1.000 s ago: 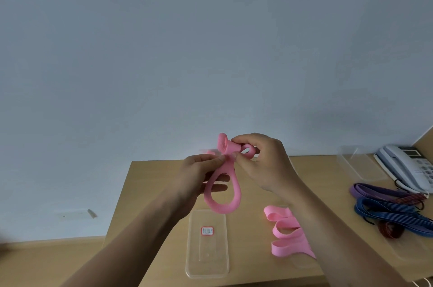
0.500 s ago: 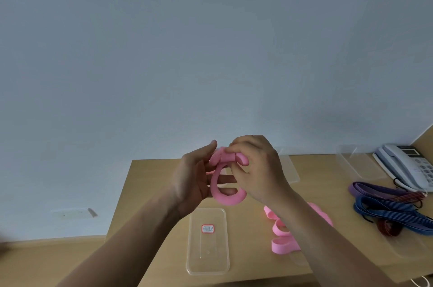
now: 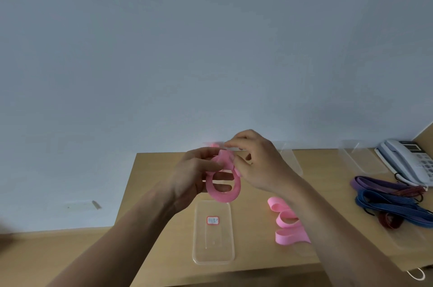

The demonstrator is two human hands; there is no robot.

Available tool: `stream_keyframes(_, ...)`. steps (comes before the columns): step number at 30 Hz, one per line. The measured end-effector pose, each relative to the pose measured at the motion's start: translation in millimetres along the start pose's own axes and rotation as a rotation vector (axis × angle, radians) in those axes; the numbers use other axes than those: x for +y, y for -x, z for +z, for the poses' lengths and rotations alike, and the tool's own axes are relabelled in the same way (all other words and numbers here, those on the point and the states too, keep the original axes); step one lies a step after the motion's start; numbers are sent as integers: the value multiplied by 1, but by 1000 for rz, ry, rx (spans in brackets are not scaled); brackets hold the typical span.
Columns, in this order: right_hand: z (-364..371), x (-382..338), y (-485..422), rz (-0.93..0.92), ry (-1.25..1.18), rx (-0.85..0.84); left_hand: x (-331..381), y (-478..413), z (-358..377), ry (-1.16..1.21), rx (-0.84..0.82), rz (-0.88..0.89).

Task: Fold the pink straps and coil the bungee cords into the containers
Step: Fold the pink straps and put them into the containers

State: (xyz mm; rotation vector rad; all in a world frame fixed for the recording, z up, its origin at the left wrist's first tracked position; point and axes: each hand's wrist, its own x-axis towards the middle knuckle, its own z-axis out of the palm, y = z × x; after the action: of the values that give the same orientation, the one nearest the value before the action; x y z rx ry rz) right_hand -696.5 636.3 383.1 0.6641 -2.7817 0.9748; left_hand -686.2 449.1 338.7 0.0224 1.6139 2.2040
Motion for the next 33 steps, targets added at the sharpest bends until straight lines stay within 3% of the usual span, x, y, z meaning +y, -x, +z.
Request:
stream_keyframes(3, 1, -7, -1, 7, -13, -131, -1, 2, -6, -5, 24, -1)
stream_keyframes(21, 61, -29, -1, 85, 23, -274, -29, 27, -62, 81, 13, -179)
stream_keyframes(33, 111, -40, 14, 40, 27, 93, -39, 37, -81, 357, 64, -243)
